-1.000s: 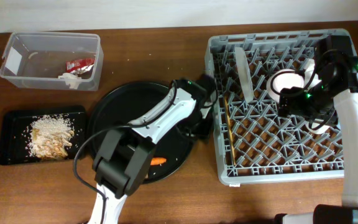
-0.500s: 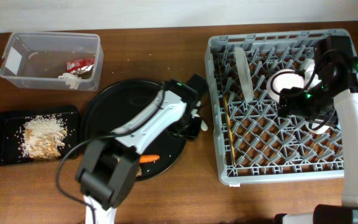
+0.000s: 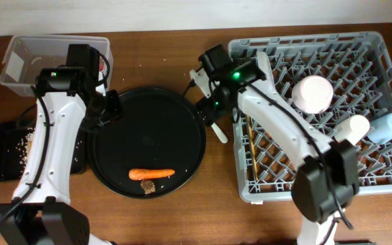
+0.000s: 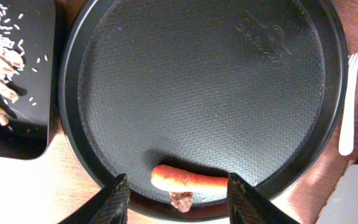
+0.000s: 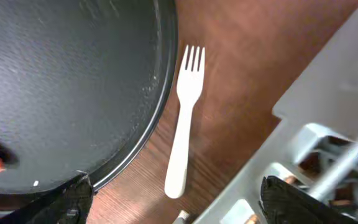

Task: Sort waste into correct bins and load items into the dishwasher rack
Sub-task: 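Grasp the white fork beside the platter with the right gripper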

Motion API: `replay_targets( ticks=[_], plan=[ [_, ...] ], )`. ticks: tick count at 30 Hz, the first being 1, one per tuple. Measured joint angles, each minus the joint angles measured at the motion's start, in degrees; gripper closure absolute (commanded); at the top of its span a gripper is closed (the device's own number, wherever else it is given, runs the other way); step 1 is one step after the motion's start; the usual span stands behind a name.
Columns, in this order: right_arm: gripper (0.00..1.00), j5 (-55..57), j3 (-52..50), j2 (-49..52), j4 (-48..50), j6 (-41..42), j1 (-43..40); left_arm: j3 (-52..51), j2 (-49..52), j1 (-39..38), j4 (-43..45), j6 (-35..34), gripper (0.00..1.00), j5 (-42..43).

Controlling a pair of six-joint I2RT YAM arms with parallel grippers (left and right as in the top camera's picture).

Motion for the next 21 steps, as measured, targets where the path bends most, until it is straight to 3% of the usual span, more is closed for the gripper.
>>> replay_targets(
  ticks=[8, 16, 21],
  plan=[
    [0.22, 0.3, 0.0, 8.8, -0.6, -0.2, 0.0, 0.0, 0.0, 0.0, 0.0, 0.0, 0.49, -0.4],
    [0.41, 1.7, -0.4, 13.0, 0.7, 0.2, 0.4, 0.0, 0.0, 0.0, 0.0, 0.0, 0.49, -0.4],
    [0.43, 5.7, -0.9, 15.3, 0.5, 0.5, 0.5, 0.0, 0.0, 0.0, 0.0, 0.0, 0.49, -0.4]
  ],
)
